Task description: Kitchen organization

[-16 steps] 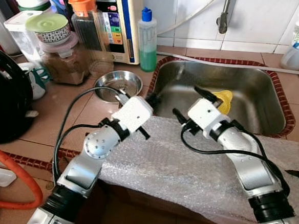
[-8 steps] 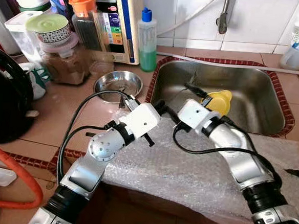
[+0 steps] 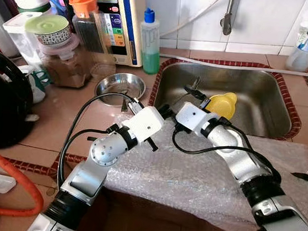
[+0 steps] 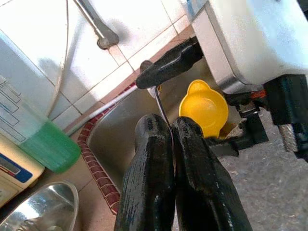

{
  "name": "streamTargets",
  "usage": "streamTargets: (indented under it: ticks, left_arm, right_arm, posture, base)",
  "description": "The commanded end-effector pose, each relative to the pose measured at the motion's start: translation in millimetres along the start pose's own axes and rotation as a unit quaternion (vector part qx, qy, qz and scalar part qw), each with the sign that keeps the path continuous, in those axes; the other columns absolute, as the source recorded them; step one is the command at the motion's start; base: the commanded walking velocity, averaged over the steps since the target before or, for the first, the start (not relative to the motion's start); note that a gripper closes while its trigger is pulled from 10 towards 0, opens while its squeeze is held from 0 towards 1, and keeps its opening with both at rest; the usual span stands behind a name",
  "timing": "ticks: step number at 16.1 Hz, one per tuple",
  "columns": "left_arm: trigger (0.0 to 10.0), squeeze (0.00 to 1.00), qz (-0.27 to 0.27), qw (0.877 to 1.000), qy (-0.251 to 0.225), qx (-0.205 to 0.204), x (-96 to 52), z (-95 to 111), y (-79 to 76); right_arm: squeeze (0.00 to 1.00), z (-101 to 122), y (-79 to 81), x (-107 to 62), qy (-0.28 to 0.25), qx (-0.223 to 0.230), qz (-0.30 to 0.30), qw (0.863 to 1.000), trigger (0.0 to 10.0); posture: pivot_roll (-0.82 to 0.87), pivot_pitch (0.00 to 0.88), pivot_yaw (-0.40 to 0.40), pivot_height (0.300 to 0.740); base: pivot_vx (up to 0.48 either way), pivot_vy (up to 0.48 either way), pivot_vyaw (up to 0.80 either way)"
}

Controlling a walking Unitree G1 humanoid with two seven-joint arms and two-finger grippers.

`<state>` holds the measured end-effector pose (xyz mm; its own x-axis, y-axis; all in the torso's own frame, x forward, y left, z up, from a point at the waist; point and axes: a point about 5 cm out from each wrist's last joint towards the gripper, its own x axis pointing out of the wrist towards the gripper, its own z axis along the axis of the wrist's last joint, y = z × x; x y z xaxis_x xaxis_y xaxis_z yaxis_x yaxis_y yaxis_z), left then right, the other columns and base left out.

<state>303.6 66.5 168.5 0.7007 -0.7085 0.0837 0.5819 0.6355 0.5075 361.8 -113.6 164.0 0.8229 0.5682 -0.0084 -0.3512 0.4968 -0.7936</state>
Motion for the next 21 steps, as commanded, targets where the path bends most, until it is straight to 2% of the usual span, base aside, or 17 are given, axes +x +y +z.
streamTargets:
  ticks: [1,3,4,9,10,11,13,14,15,18,20,21]
  left_arm:
    - [0.0,0.00,-0.029,0.999,-0.031,0.017,3.0,13.0,-5.8]
    - [0.0,0.00,-0.031,0.999,-0.030,0.018,2.8,12.8,-6.4]
    - [0.0,0.00,-0.035,0.999,-0.029,0.022,2.8,12.6,-7.4]
    - [0.0,0.00,-0.037,0.999,-0.028,0.022,3.4,11.6,-8.7]
    - [0.0,0.00,-0.037,0.999,-0.026,0.023,3.4,10.9,-9.0]
    - [0.0,0.00,-0.037,0.999,-0.026,0.022,3.3,10.8,-9.3]
    - [0.0,0.00,-0.037,0.999,-0.026,0.022,2.9,10.8,-9.8]
    - [0.0,0.00,-0.037,0.999,-0.026,0.021,2.8,10.8,-9.9]
    - [0.0,0.00,-0.037,0.999,-0.026,0.022,2.6,10.5,-9.8]
    - [0.0,0.00,-0.034,0.999,-0.019,0.027,1.9,7.9,-7.9]
    - [0.0,0.00,-0.031,0.999,-0.016,0.029,1.4,7.0,-7.1]
    - [0.0,0.00,-0.030,0.999,-0.016,0.028,1.3,6.9,-7.1]
  right_arm:
    - [0.00,4.2,-0.1,5.9,-0.005,-0.012,0.005,1.000,0.0]
    - [0.00,3.7,1.1,7.1,-0.011,-0.023,0.008,1.000,0.0]
    - [0.00,5.2,-0.4,7.4,-0.020,-0.037,0.005,0.999,10.0]
    - [0.00,13.5,-5.8,8.2,-0.052,-0.065,-0.013,0.996,10.0]
    - [0.21,13.7,-4.8,8.3,-0.057,-0.070,-0.008,0.996,10.0]
    - [1.00,13.8,-3.4,8.1,-0.061,-0.070,-0.002,0.996,10.0]
    - [1.00,12.6,-2.5,8.6,-0.055,-0.075,-0.005,0.996,10.0]
    - [0.67,11.0,-1.8,8.9,-0.051,-0.074,-0.003,0.996,10.0]
    - [0.00,8.5,-0.4,8.8,-0.043,-0.073,0.002,0.996,10.0]
    - [0.00,-2.0,2.4,6.6,-0.011,-0.098,0.017,0.995,10.0]
    - [0.00,-5.1,3.1,3.9,-0.006,-0.098,0.018,0.995,10.0]
    - [0.00,-9.4,4.0,1.5,0.001,-0.093,0.019,0.996,2.4]
  posture:
    - [-0.28,0.078,0.122,0.740]
    - [-0.28,0.078,0.123,0.740]
    - [-0.28,0.079,0.122,0.740]
    - [-0.29,0.080,0.124,0.740]
    - [-0.29,0.081,0.123,0.740]
    - [-0.29,0.081,0.123,0.740]
    - [-0.28,0.083,0.123,0.740]
    - [-0.28,0.083,0.123,0.740]
    - [-0.28,0.082,0.121,0.740]
    - [-0.28,0.085,0.121,0.740]
    - [-0.28,0.086,0.122,0.740]
    - [-0.28,0.086,0.122,0.740]
  base:
    - [0.000,0.000,0.00]
    - [0.000,0.000,0.00]
    - [0.000,0.000,0.00]
    - [0.000,0.000,0.00]
    - [0.000,0.000,0.00]
    - [0.000,0.000,0.00]
    - [0.000,0.000,0.00]
    - [0.000,0.000,0.00]
    - [0.000,0.000,0.00]
    - [0.000,0.000,0.00]
    - [0.000,0.000,0.00]
    - [0.000,0.000,0.00]
